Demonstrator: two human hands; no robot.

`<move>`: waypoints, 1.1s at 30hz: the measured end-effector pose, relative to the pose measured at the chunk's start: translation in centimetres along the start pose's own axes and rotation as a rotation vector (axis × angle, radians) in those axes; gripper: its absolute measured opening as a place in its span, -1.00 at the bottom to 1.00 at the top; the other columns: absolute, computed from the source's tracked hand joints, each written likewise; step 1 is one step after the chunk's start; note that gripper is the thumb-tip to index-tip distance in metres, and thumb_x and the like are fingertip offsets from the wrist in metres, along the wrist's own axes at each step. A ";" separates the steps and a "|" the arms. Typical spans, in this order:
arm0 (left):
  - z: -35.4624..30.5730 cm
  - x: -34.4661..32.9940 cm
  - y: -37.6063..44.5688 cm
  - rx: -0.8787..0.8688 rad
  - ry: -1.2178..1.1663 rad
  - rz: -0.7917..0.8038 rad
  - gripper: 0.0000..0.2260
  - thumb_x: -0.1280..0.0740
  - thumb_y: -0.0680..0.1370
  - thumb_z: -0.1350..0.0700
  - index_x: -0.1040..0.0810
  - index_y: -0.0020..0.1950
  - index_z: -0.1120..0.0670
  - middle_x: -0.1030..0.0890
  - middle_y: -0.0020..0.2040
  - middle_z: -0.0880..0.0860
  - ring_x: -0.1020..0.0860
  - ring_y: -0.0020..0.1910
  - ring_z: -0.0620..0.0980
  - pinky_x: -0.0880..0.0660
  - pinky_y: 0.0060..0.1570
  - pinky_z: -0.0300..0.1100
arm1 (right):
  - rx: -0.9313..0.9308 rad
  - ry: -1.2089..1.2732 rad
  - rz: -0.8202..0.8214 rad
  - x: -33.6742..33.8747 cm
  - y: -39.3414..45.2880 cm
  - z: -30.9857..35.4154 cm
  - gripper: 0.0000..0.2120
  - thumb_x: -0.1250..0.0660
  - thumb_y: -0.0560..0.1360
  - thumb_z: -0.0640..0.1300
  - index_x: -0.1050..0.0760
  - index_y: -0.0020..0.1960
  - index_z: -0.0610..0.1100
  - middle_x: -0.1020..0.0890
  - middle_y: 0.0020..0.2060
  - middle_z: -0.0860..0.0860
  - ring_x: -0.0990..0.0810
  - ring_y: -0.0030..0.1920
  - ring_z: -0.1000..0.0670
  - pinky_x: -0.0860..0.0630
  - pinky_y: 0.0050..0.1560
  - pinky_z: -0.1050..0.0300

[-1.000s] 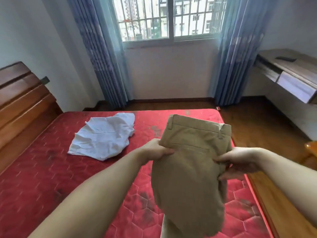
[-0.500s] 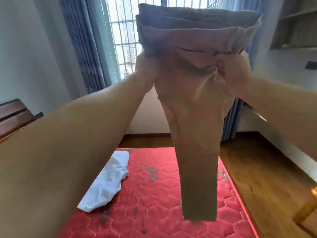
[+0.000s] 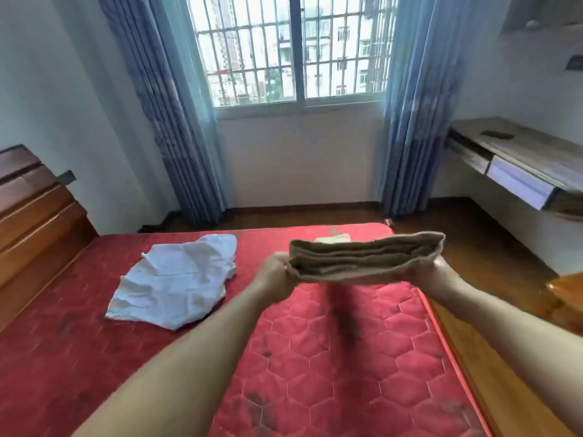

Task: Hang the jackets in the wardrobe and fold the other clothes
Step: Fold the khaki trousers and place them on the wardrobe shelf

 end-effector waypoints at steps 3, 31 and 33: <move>10.6 -6.1 -5.6 0.114 0.338 0.159 -0.85 -0.26 0.44 0.16 -0.61 -0.22 0.16 -0.52 -0.29 0.02 -0.43 -0.18 -0.15 -0.29 -0.29 -0.25 | -0.156 0.017 0.194 -3.5 -6.5 -8.8 -0.80 -0.45 0.37 -0.27 -0.67 -0.02 -0.12 -0.73 -0.08 -0.02 -0.71 -0.01 -0.05 -0.64 -0.01 0.04; 38.3 -23.5 -24.7 1.064 0.003 0.867 -0.67 -0.41 0.42 -0.14 -0.57 0.07 0.03 -0.55 -0.18 -0.01 -0.45 -0.33 -0.07 -0.38 -0.29 -0.21 | -1.202 -0.182 0.641 -12.4 -25.8 -40.9 -0.57 -0.45 0.26 -0.02 -0.59 0.07 -0.21 -0.73 -0.16 -0.10 -0.71 -0.15 -0.09 -0.63 -0.10 0.02; 39.6 -23.9 -23.3 0.996 -0.097 0.674 -0.77 -0.42 0.45 -0.10 -0.61 -0.04 0.04 -0.60 -0.17 -0.04 -0.52 -0.29 -0.08 -0.47 -0.24 -0.23 | -1.117 -0.176 0.506 -12.8 -24.3 -42.4 -0.72 -0.46 0.39 -0.06 -0.62 -0.01 -0.23 -0.71 -0.26 -0.04 -0.68 -0.29 0.00 -0.58 -0.25 0.15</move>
Point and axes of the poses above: each hand's wrist, its own y-axis towards the middle knuckle, its own x-axis out of the back of the hand, z = x × y, the point moved 4 cm from there along y, towards the middle knuckle
